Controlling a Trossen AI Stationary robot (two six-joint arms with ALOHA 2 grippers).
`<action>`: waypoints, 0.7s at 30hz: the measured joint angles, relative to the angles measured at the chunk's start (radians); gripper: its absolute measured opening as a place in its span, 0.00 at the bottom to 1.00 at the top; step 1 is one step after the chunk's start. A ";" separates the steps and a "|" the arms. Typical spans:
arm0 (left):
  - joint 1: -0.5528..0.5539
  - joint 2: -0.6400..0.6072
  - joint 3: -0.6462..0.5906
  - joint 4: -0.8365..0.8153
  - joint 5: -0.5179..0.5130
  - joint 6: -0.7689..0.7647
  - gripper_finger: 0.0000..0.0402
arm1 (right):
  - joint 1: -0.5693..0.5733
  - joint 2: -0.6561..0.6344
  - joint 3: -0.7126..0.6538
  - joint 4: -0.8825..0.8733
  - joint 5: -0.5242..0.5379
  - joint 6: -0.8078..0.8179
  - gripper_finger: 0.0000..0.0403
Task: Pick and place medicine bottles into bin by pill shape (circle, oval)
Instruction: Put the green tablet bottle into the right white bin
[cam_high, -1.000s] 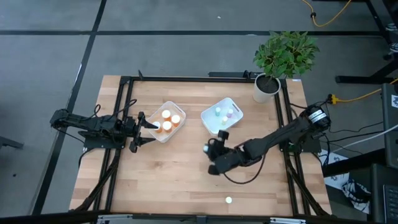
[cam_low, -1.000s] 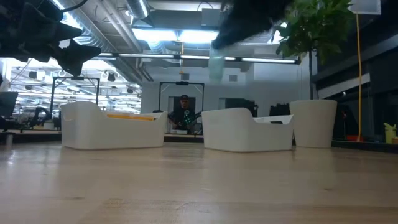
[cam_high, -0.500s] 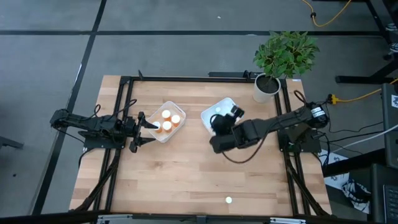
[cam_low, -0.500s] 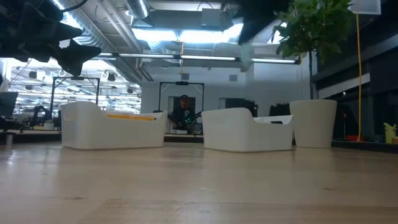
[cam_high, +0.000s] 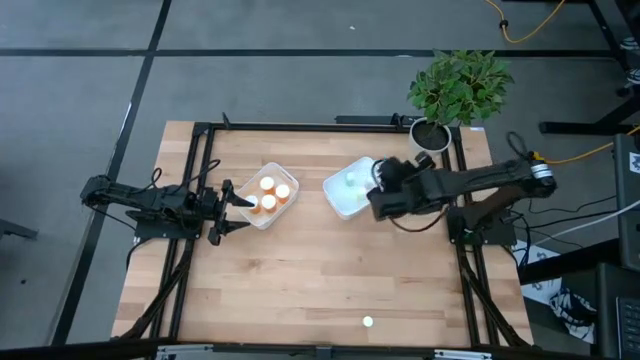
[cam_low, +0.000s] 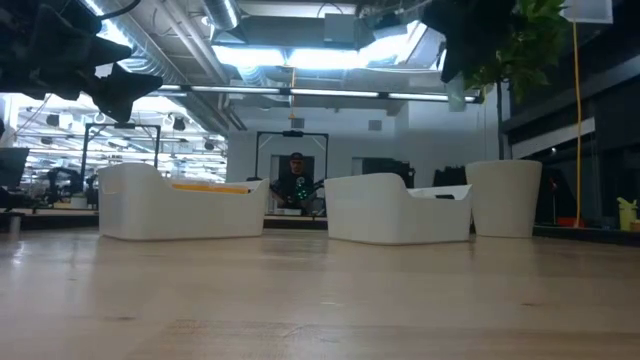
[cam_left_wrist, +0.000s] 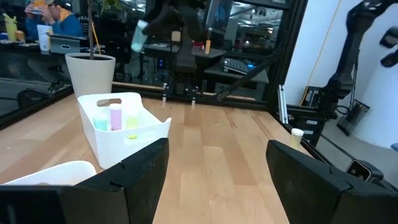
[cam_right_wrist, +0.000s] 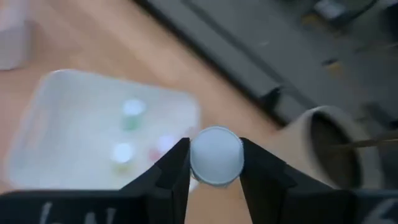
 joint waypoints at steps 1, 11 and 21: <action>0.000 0.000 0.000 0.001 0.000 0.000 0.66 | -0.012 -0.034 -0.042 0.065 -0.033 -0.027 0.30; 0.000 0.000 0.000 0.001 0.000 0.007 0.66 | -0.132 -0.218 -0.509 1.063 -0.411 -0.449 0.30; 0.000 0.000 0.000 0.002 0.000 0.025 0.66 | -0.198 -0.048 -0.520 1.231 -0.506 -0.485 0.30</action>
